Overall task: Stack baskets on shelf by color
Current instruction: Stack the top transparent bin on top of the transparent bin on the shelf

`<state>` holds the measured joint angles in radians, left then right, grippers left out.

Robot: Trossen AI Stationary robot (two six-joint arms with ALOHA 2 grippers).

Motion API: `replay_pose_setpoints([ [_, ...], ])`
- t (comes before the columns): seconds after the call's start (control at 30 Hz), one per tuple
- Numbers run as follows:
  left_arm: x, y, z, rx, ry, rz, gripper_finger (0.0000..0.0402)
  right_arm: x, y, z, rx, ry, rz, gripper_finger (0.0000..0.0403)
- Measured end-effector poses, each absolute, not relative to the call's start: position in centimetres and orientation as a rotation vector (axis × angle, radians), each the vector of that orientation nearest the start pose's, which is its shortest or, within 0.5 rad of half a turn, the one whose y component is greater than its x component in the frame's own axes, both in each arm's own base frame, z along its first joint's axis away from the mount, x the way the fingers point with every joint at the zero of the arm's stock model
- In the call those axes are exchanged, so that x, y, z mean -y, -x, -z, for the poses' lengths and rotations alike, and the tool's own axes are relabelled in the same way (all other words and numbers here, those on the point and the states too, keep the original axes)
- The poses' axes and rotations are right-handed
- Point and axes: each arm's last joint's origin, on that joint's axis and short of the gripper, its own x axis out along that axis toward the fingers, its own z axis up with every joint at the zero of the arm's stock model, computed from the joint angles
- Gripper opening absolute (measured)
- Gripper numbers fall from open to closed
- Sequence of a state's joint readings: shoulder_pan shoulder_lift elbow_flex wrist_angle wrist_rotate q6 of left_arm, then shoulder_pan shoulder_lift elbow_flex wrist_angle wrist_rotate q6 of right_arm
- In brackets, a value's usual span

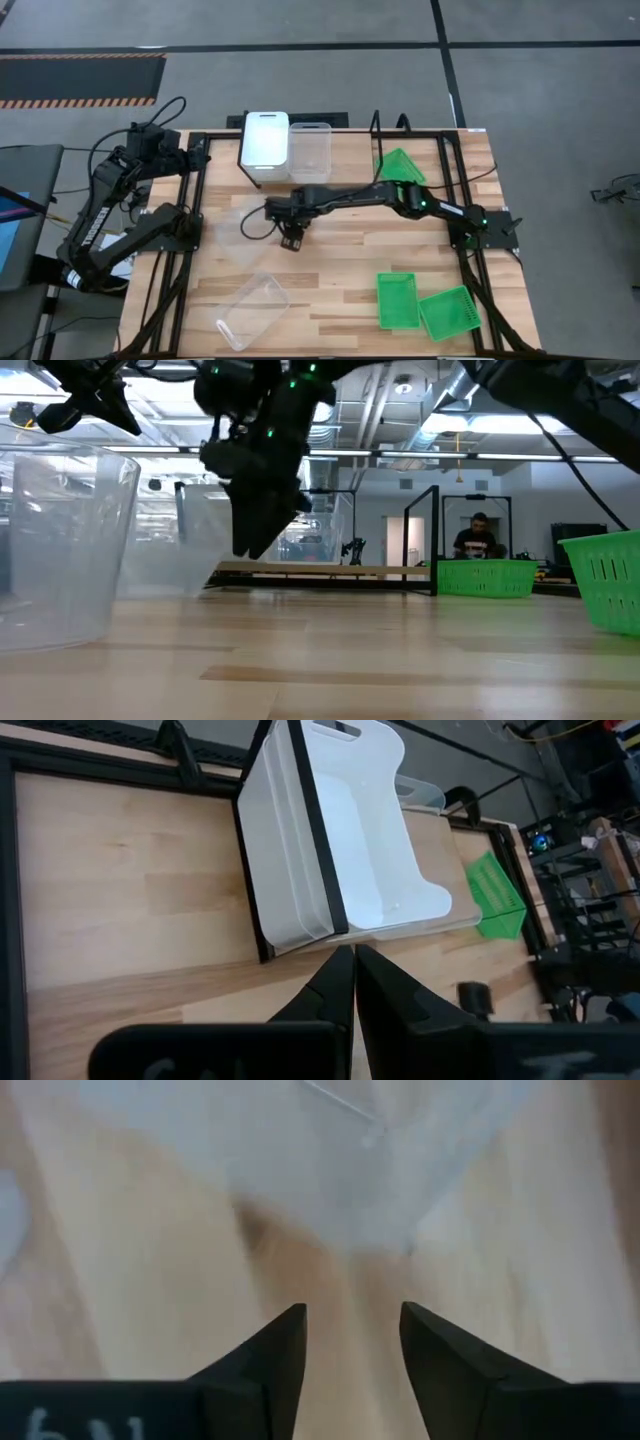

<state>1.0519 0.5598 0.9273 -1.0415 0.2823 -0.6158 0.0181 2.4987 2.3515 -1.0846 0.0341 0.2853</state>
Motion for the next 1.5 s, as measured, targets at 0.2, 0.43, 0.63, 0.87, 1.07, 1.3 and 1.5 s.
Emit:
replay_pose_setpoints([
  [0.2, -6.4, -4.6, -32.8, -0.308, 0.989, -0.9, 0.0, -1.7, -50.6, -24.5, -1.068, -0.11, 0.226, 0.0173],
  [0.43, -6.4, -4.6, -32.8, -0.316, 0.973, -0.891, 0.0, 0.6, -52.5, -28.3, -0.712, -0.061, 0.203, 0.0175],
  [0.63, -6.3, -4.5, -32.7, -0.333, 0.986, -0.891, 0.0, 2.4, -54.0, -24.3, -0.755, -0.133, 0.23, 0.0172],
  [0.87, -6.2, -4.5, -32.6, -0.344, 0.99, -0.901, 0.0, 3.6, -54.6, -19.5, -0.877, -0.206, 0.289, 0.0174],
  [1.07, -6.2, -4.5, -32.6, -0.344, 0.99, -0.903, 0.0, 3.6, -54.2, -18.9, -0.936, -0.251, 0.292, 0.0159],
  [1.3, -6.2, -4.5, -32.6, -0.342, 0.978, -0.908, 0.0, 2.5, -52.4, -20.3, -1.057, -0.381, 0.375, 0.0015],
  [1.5, -6.4, -4.5, -32.8, -0.325, 0.961, -0.902, 0.0, 1.6, -49.0, -24.0, -1.16, -0.43, 0.567, 0.0007],
])
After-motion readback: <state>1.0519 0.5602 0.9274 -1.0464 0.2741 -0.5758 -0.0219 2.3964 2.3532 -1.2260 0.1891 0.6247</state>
